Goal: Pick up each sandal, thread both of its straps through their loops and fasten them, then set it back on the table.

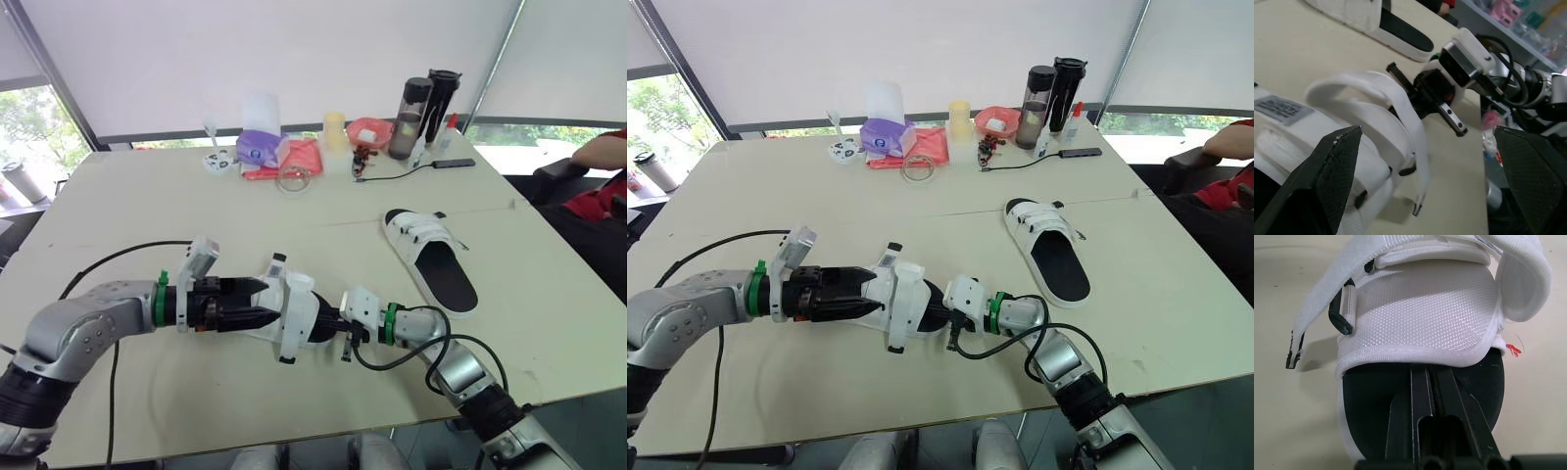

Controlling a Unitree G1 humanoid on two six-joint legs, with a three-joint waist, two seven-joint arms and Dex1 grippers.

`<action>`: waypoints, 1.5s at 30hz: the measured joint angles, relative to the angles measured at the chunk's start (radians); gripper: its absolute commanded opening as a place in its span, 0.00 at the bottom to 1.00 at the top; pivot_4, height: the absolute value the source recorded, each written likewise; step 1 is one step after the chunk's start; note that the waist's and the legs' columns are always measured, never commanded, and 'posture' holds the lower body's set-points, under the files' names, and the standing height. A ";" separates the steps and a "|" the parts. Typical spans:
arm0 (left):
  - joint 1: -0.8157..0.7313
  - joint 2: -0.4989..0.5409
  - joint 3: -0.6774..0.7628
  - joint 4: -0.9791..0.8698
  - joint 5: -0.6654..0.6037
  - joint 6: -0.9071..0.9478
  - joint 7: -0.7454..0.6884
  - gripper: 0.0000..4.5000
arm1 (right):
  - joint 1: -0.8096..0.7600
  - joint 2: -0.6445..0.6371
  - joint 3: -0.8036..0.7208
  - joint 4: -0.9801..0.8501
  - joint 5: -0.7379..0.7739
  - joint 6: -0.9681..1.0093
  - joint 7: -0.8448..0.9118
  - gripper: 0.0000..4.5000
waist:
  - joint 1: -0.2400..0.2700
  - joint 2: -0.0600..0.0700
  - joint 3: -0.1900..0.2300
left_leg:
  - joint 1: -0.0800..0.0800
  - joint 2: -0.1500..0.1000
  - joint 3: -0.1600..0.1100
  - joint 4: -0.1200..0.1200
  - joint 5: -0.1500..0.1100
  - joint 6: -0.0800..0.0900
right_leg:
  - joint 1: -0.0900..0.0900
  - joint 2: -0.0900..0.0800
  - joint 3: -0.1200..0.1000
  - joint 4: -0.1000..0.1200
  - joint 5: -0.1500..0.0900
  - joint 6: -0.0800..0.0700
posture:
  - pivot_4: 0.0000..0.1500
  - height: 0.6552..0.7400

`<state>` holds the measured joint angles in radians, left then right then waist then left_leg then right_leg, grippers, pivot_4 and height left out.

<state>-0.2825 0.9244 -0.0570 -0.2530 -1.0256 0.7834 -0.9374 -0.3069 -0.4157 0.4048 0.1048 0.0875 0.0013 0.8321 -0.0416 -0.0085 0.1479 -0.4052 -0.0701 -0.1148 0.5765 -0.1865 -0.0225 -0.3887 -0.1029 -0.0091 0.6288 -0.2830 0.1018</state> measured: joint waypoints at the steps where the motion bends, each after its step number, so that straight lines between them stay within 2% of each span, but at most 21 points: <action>1: 0.004 -0.004 0.002 -0.004 0.007 0.008 -0.002 0.99 | 0.000 0.000 0.000 0.000 0.000 0.000 0.000 0.00 | 0.000 0.000 0.000 | 0.000 0.000 0.000 0.000 0.000 0.000 | 0.000 0.000 0.000 0.000 0.000 0.000 | 1.00 1.00; 8: 0.012 -0.098 -0.057 -0.015 0.120 -0.009 -0.045 0.99 | 0.002 0.000 -0.002 0.000 0.000 0.000 0.001 0.00 | 0.000 0.000 -0.001 | -0.002 0.000 0.001 0.000 0.000 0.000 | -0.001 0.000 0.000 -0.003 0.001 -0.002 | 1.00 1.00; 15: -0.058 -0.141 -0.126 0.021 0.254 -0.045 -0.135 0.99 | 0.007 0.000 -0.006 -0.002 0.000 0.000 0.001 0.00 | -0.001 0.004 -0.004 | -0.003 0.000 0.001 0.000 0.000 -0.001 | 0.000 0.000 0.000 -0.011 0.002 -0.002 | 1.00 1.00; 34: -0.075 -0.143 -0.165 0.038 0.318 0.040 -0.283 0.99 | 0.020 0.000 -0.013 -0.010 0.000 0.000 -0.003 0.00 | 0.000 0.005 -0.005 | -0.004 0.000 0.001 0.000 -0.001 -0.001 | 0.000 -0.001 0.000 -0.013 0.002 -0.002 | 1.00 1.00; 37: -0.075 -0.142 -0.173 0.038 0.341 0.036 -0.293 0.81 | 0.020 0.000 -0.012 -0.011 0.000 0.000 -0.003 0.00 | 0.000 0.005 -0.005 | -0.004 0.000 0.001 0.000 -0.001 -0.001 | 0.000 -0.001 0.000 -0.014 0.002 -0.002 | 1.00 1.00; 44: -0.062 -0.179 -0.204 0.049 0.378 0.035 -0.293 0.04 | 0.020 0.000 -0.014 -0.011 0.000 0.000 -0.003 0.00 | 0.000 0.005 -0.005 | -0.004 0.000 0.001 0.000 -0.001 -0.001 | -0.001 -0.001 0.000 -0.014 0.001 -0.002 | 1.00 1.00; 45: -0.062 -0.193 -0.205 0.055 0.383 0.034 -0.288 0.02 | 0.020 0.000 -0.014 -0.011 0.000 0.000 -0.003 0.00 | 0.000 0.004 -0.004 | -0.005 0.000 0.001 0.000 -0.001 -0.001 | -0.001 -0.001 0.000 -0.014 0.002 -0.002 | 1.00 1.00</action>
<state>-0.3449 0.7314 -0.2624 -0.1978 -0.6423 0.8176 -1.2256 -0.2871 -0.4159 0.3903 0.0936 0.0877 0.0015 0.8292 -0.0411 -0.0042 0.1435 -0.4098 -0.0700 -0.1141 0.5763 -0.1873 -0.0236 -0.3898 -0.1037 -0.0087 0.6151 -0.2815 0.0994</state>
